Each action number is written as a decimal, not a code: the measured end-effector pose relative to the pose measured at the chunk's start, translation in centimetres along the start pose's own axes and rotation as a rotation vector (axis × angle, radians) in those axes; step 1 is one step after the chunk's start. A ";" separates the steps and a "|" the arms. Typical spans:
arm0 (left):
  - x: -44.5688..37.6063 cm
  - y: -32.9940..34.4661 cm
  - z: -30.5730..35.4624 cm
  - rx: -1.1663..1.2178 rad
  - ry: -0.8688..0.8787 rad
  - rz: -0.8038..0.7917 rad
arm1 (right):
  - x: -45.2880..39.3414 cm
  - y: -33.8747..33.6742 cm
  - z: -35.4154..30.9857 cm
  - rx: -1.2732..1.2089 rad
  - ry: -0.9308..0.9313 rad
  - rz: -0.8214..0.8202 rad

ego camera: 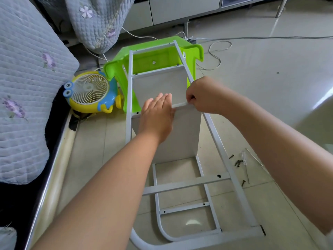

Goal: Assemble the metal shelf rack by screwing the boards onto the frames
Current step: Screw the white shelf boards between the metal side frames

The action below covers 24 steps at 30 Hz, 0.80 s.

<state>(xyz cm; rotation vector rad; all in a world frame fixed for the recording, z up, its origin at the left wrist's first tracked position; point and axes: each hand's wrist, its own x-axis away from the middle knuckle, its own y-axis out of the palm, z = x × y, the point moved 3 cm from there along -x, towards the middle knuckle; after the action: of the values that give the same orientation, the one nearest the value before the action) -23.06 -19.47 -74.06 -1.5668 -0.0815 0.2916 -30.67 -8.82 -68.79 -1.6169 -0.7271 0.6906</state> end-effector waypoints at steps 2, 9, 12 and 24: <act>-0.1 -0.1 0.1 0.008 -0.002 -0.012 | -0.2 0.1 -0.3 0.016 0.014 -0.001; 0.1 -0.3 -0.3 0.013 0.008 -0.020 | 0.2 0.0 -0.3 0.044 -0.010 -0.005; 0.1 -0.2 -0.4 0.007 0.006 -0.021 | 0.1 0.5 -0.2 0.059 -0.011 -0.026; 0.4 0.0 0.1 -0.016 0.007 0.050 | 3.1 1.6 6.5 -0.451 0.227 0.289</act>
<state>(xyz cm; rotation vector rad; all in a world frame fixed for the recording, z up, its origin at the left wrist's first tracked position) -22.72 -19.24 -74.11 -1.5874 -0.0397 0.3254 -33.58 -2.56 -71.55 -2.2047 -0.5073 0.5556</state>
